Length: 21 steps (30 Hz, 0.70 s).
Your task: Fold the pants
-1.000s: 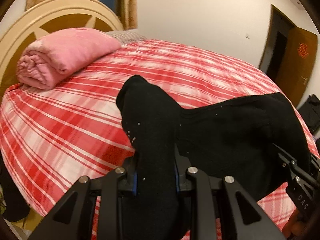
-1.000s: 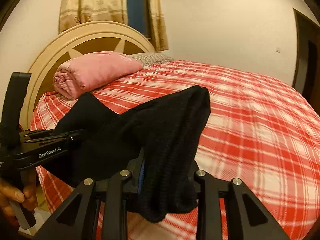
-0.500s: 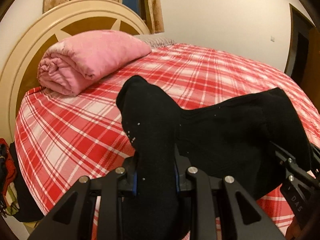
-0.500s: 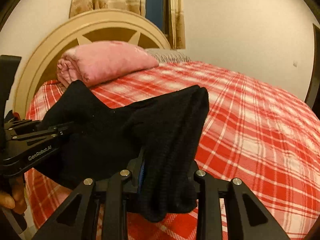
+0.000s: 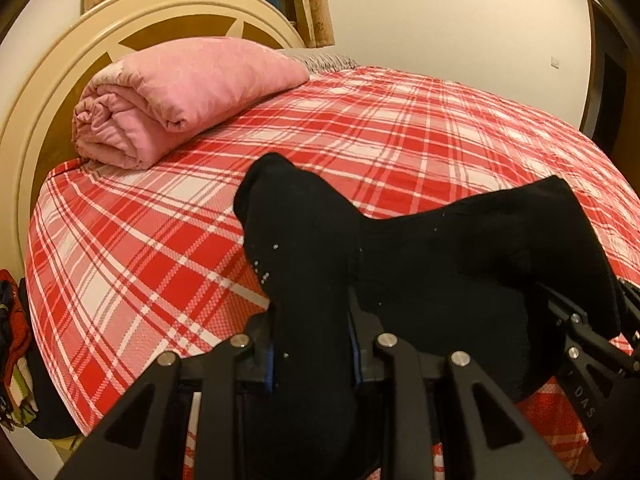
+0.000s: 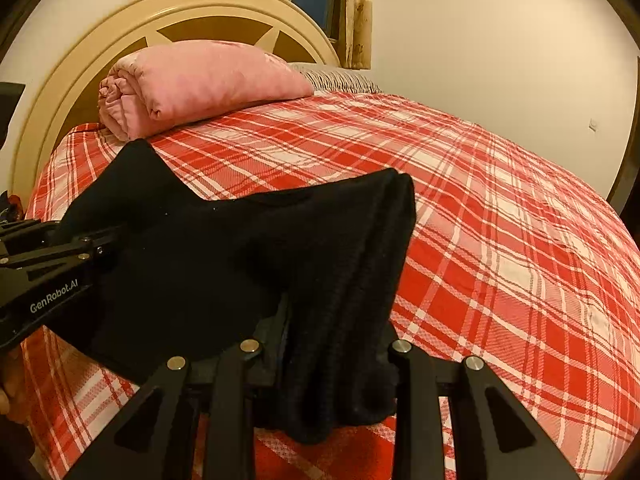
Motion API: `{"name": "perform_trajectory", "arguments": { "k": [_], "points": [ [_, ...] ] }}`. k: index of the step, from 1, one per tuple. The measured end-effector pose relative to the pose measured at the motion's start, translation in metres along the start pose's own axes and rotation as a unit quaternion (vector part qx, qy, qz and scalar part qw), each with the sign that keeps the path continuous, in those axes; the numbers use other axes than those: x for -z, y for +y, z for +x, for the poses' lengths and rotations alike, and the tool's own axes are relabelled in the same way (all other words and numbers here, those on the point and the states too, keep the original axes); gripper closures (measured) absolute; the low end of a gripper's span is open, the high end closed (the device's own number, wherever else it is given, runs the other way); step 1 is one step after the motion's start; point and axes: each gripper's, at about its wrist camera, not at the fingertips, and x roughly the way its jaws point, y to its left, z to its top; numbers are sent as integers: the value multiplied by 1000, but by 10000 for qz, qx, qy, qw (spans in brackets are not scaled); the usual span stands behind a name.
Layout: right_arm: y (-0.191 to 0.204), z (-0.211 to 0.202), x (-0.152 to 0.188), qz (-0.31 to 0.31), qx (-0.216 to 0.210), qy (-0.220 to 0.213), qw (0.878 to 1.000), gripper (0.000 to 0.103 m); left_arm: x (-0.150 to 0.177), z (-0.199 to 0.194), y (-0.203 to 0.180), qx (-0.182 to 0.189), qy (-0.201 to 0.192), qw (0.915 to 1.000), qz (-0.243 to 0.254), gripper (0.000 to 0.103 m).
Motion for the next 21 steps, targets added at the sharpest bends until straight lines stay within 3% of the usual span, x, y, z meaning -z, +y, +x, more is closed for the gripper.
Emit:
{"name": "perform_trajectory", "arguments": {
  "k": [8, 15, 21],
  "points": [
    [-3, 11, 2, 102, -73, 220, 9997, 72, 3, 7, 0, -25, 32, 10000, -24, 69],
    [-12, 16, 4, 347, -257, 315, 9986, 69, 10, 14, 13, -285, -66, 9990, -331, 29],
    [-12, 15, 4, 363, -184, 305, 9987, 60, 9, 16, 30, -58, 107, 9982, -595, 17]
  ]
}}
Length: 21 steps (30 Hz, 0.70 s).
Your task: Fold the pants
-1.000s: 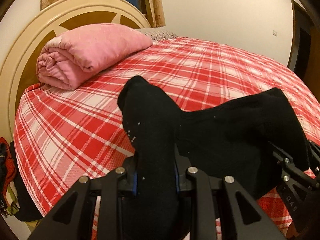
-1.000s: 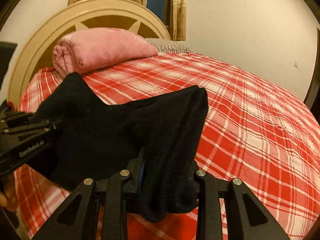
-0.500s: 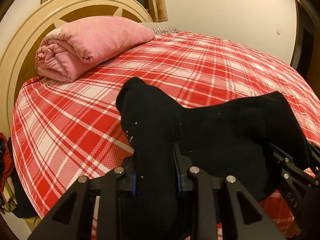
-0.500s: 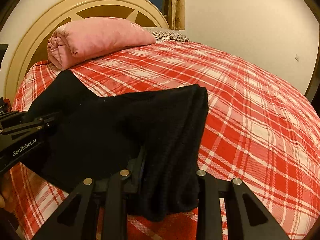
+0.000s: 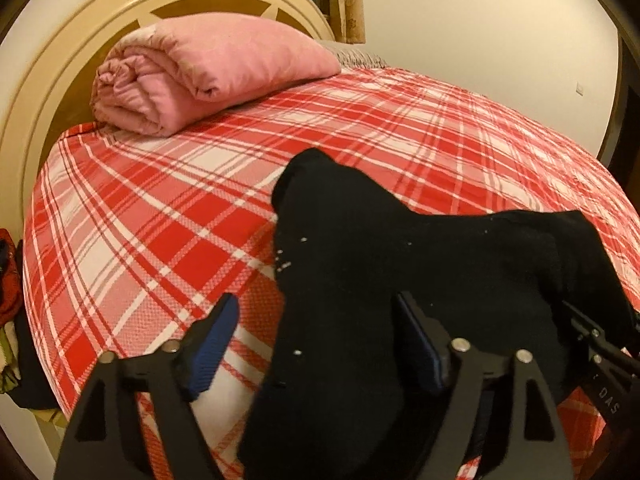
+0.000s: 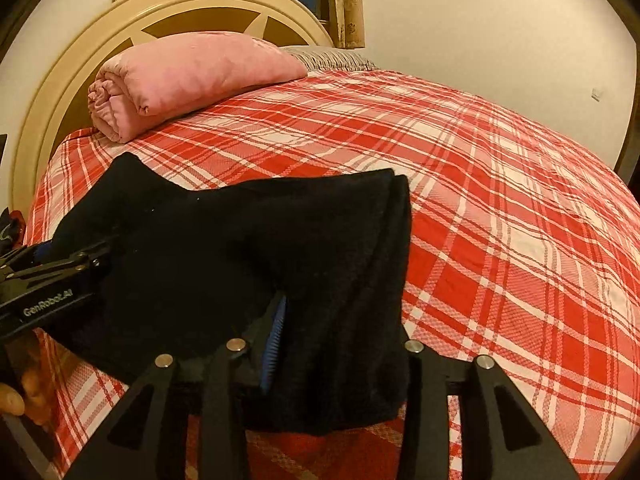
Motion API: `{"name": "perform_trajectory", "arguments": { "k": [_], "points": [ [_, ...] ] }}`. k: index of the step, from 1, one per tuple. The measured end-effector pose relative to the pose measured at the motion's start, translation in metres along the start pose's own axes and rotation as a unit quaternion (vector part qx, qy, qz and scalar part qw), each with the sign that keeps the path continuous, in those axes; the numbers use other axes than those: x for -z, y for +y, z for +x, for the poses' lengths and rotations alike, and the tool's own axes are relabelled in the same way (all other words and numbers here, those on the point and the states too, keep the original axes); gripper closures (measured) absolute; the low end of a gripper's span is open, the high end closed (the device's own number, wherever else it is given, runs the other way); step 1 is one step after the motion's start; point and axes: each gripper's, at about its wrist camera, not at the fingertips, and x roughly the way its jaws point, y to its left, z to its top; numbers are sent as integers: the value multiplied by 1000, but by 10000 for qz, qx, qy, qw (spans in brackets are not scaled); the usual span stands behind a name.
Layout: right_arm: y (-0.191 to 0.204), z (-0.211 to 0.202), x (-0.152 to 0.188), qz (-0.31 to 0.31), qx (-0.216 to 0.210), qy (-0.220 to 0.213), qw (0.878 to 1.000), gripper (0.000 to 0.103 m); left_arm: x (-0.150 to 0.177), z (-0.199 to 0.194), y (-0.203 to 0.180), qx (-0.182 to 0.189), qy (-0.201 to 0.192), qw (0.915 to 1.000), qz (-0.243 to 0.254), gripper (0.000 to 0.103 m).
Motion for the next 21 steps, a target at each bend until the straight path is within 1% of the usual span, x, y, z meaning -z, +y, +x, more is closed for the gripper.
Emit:
{"name": "perform_trajectory", "arguments": {
  "k": [2, 3, 4, 6, 9, 12, 13, 15, 16, 17, 18, 19, 21],
  "points": [
    [-6, 0, 0, 152, 20, 4, 9999, 45, 0, -4, 7, 110, 110, 9999, -53, 9],
    [-12, 0, 0, 296, 1, 27, 9996, 41, 1, -7, 14, 140, 169, 9997, -68, 4],
    [-16, 1, 0, 395, -49, 42, 9992, 37, 2, -10, 18, 152, 173, 9997, -86, 1],
    [-25, 2, 0, 588, -202, 78, 9980, 35, 5, -22, 31, 207, 97, 9996, -169, 0],
    [-27, -4, 0, 635, -272, 12, 9976, 35, 9, -35, 44, 87, 21, 9997, -223, 0],
    [-30, -29, 2, 639, -30, -378, 9972, 35, 7, -39, 48, -43, 38, 9998, -175, 0],
    [-32, -40, 3, 676, 120, -542, 9962, 35, 6, -42, 46, -128, 3, 9998, -145, 0],
    [-33, -58, 4, 719, 246, -828, 9937, 35, 2, -48, 42, -285, -145, 9994, -119, 0],
    [-30, -67, 5, 660, 320, -951, 9928, 37, 0, -52, 38, -319, -235, 9992, -73, 0],
    [-26, -72, 4, 567, 368, -1007, 9926, 45, -2, -54, 35, -316, -291, 9991, -14, 0],
    [-21, -75, 4, 449, 372, -1021, 9931, 50, -4, -57, 29, -297, -350, 9989, 74, 0],
    [-15, -76, 3, 345, 316, -974, 9941, 58, -5, -59, 23, -287, -400, 9987, 151, 0],
    [-6, -71, 4, 240, 124, -819, 9963, 63, -7, -62, 15, -276, -480, 9981, 266, 0]
  ]
}}
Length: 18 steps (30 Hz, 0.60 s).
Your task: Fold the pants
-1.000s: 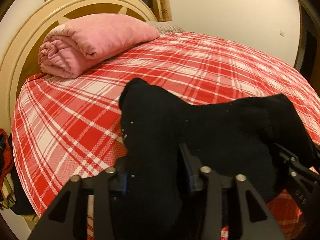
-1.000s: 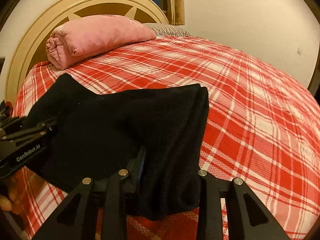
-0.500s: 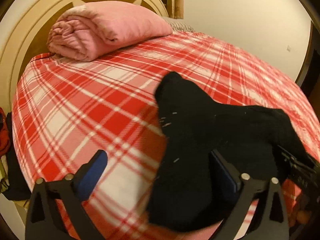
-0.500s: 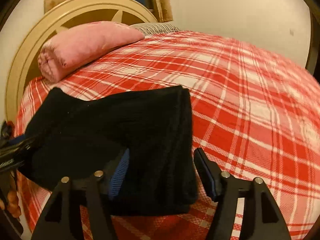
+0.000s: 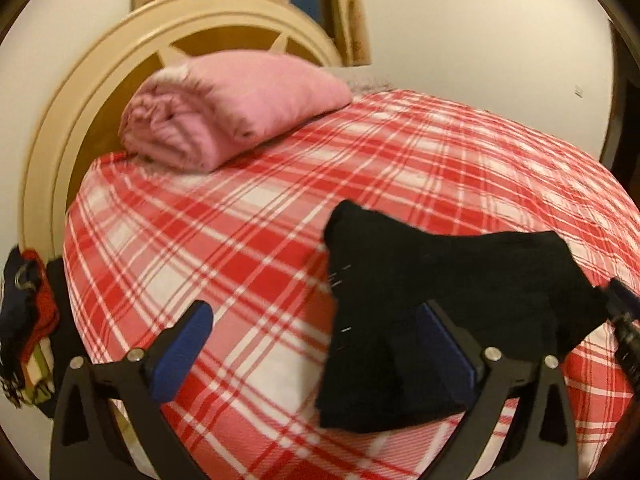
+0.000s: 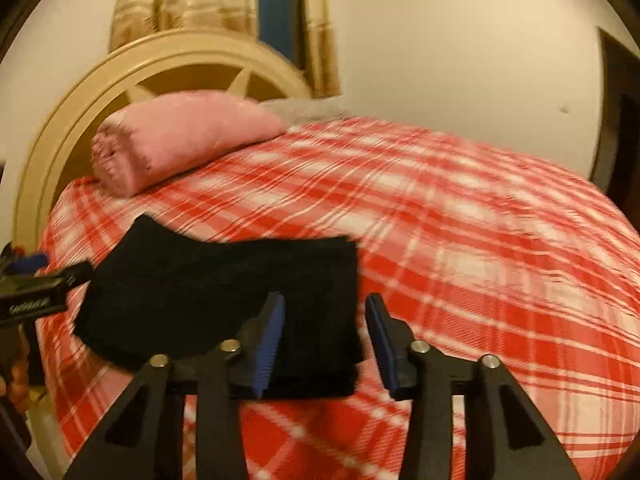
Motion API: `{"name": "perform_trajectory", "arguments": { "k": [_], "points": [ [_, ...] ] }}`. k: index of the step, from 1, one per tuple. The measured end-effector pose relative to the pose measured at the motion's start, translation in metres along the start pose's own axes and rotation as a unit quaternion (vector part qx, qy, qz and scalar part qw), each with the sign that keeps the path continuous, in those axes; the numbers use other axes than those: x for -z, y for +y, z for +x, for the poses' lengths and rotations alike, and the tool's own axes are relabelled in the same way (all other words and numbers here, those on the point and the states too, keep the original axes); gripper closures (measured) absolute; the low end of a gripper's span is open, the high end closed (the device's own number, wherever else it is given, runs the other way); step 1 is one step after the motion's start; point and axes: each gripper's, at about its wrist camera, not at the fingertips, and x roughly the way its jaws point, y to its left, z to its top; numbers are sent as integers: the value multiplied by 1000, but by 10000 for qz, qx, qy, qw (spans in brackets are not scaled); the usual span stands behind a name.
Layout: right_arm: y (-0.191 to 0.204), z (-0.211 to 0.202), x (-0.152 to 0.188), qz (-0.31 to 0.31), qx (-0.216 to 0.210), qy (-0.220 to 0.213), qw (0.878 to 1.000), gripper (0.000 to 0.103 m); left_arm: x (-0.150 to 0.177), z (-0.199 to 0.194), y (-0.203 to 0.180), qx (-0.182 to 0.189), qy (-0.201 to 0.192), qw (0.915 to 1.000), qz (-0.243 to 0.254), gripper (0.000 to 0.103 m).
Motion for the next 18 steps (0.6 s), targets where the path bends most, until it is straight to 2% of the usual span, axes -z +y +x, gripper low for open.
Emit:
{"name": "perform_trajectory", "arguments": {
  "k": [2, 5, 8, 14, 18],
  "points": [
    [9, 8, 5, -103, -80, 148, 9998, 67, -2, -3, -11, 136, -64, 9998, 124, 0],
    [12, 18, 14, -179, 94, 325, 9993, 67, -2, -4, -26, 281, -140, 9991, 293, 0],
    [2, 30, 24, 6, 126, 642, 9979, 67, 4, 5, -37, 318, 8, 9989, 336, 0],
    [1, 28, 31, 57, 103, 556, 9984, 67, 25, 32, -41, 117, 550, 9976, 401, 0],
    [2, 25, 32, 12, 119, 584, 9982, 66, 31, 31, -32, 277, 637, 9975, 137, 0]
  ]
}}
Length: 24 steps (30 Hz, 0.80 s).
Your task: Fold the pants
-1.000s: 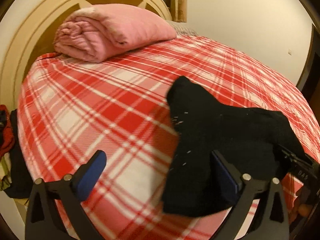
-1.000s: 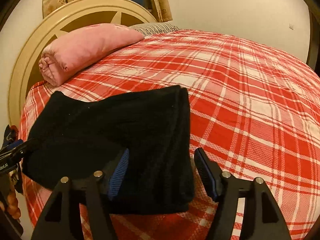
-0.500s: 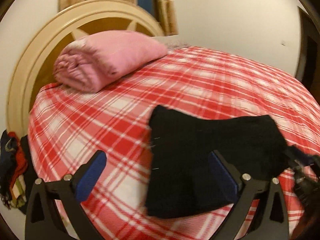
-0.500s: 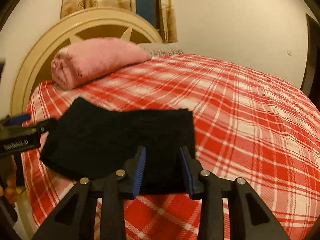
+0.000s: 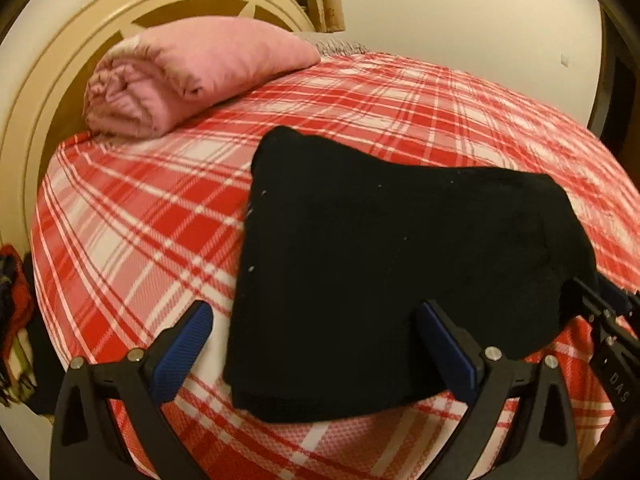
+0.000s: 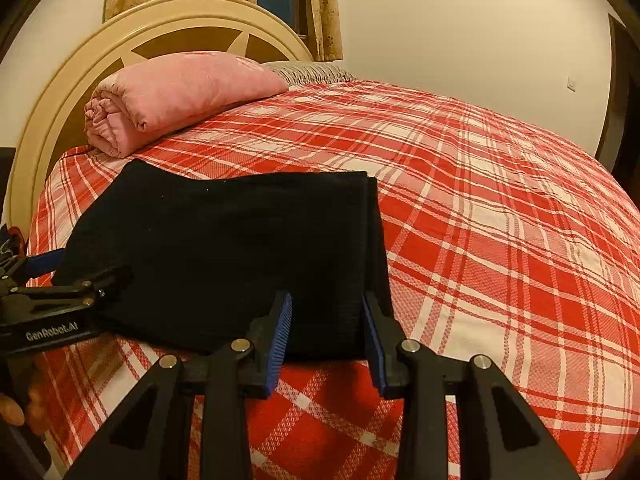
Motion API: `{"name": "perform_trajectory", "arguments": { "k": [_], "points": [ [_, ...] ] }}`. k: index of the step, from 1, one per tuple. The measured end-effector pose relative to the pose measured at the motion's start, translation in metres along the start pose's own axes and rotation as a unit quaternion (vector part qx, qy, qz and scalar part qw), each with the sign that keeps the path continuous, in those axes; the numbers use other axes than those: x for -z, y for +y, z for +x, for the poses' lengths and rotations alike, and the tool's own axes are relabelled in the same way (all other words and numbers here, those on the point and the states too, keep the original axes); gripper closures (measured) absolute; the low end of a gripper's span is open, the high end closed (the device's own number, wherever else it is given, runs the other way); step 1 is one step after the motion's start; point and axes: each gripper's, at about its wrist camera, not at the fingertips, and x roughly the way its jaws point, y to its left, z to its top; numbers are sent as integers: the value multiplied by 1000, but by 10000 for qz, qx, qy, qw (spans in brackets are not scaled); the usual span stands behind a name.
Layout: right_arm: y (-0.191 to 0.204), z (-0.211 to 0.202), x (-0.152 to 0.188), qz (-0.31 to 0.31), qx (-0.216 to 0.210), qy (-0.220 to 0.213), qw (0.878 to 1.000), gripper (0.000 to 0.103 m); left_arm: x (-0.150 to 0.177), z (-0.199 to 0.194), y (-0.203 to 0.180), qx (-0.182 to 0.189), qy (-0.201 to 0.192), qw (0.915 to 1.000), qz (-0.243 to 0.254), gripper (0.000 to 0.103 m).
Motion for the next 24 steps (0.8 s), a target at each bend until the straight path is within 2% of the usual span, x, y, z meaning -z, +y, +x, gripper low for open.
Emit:
{"name": "perform_trajectory", "arguments": {
  "k": [4, 6, 8, 9, 14, 19, 24],
  "points": [
    [-2, -19, 1, 148, 46, -21, 9999, 65, 3, -7, 1, -56, -19, 10000, 26, 0],
    [-6, -37, 5, 426, -126, -177, 9989, 62, 7, -14, 3, -82, -61, 9999, 25, 0],
    [-8, -52, 10, 647, -244, -277, 9972, 41, 11, -22, 3, -94, -117, 9999, 49, 0],
    [-7, -61, 14, 756, -299, -343, 9961, 38, 12, -25, 3, -101, -147, 9998, 52, 0],
    [3, -91, 38, 1032, -452, -430, 9927, 38, 26, -54, 4, -197, -468, 9987, 76, 0],
    [10, -112, 58, 1111, -165, -455, 9926, 38, 40, -89, 0, -105, -826, 9963, 223, 0],
    [9, -132, 69, 1268, -39, -486, 9907, 38, 50, -123, -3, -197, -1157, 9925, 335, 0]
  ]
}}
